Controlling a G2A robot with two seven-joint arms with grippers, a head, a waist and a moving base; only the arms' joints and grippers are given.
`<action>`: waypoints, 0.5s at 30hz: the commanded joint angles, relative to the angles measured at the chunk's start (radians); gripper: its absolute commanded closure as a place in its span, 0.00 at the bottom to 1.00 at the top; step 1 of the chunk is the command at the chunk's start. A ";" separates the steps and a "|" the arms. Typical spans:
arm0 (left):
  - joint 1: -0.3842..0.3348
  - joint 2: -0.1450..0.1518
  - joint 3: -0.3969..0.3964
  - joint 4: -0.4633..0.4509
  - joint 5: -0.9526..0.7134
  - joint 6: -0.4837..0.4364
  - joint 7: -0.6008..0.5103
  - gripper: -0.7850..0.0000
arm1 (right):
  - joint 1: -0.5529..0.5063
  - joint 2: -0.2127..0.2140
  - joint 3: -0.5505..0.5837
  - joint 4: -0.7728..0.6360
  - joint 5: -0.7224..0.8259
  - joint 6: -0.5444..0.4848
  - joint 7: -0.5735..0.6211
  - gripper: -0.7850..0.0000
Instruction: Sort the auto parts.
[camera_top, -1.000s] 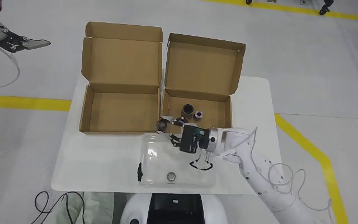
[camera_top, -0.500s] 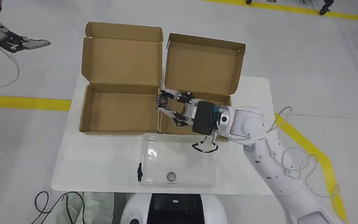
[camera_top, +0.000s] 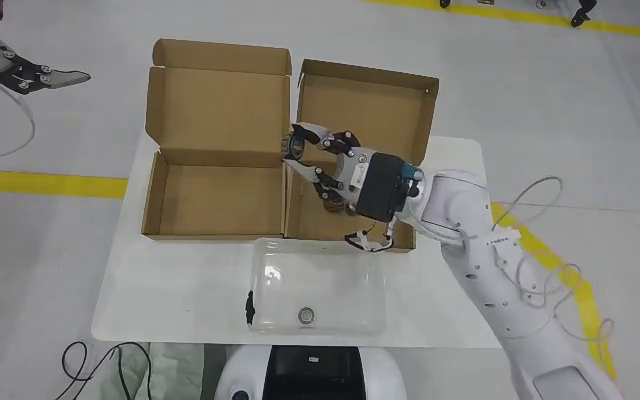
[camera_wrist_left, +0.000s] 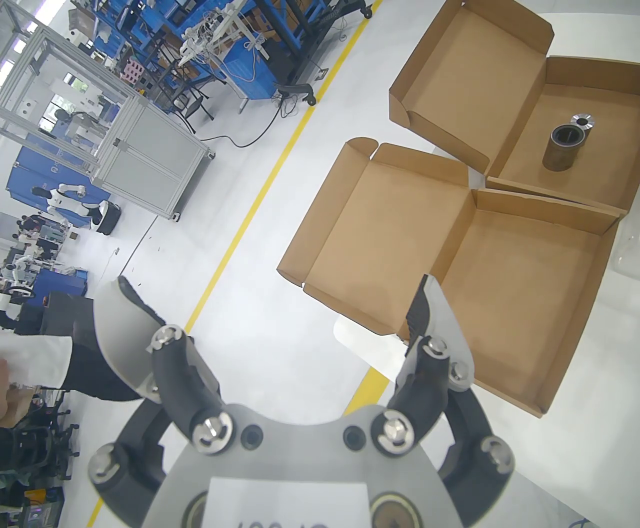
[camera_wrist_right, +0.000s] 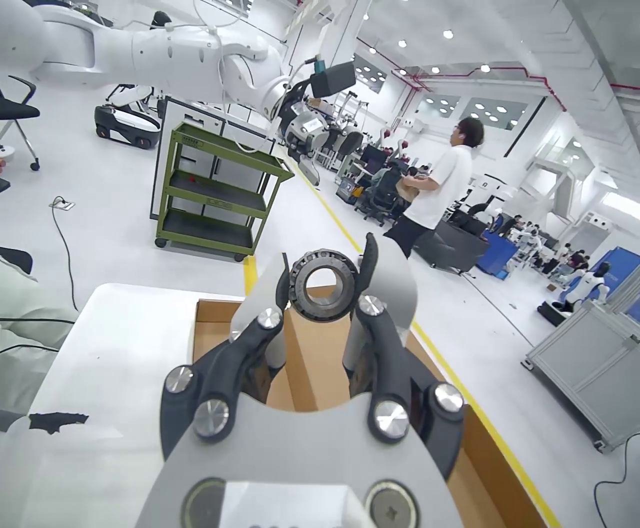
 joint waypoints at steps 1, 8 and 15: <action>0.000 0.000 0.000 0.000 0.000 0.000 0.000 0.00 | -0.001 0.002 0.014 -0.021 0.004 0.003 0.014 1.00; 0.000 0.000 0.000 0.000 0.000 0.000 0.000 0.00 | -0.015 0.006 0.045 -0.070 0.023 0.005 0.069 1.00; 0.000 0.000 0.000 0.000 0.000 0.000 0.000 0.00 | -0.013 0.005 0.038 -0.060 0.043 -0.008 0.088 1.00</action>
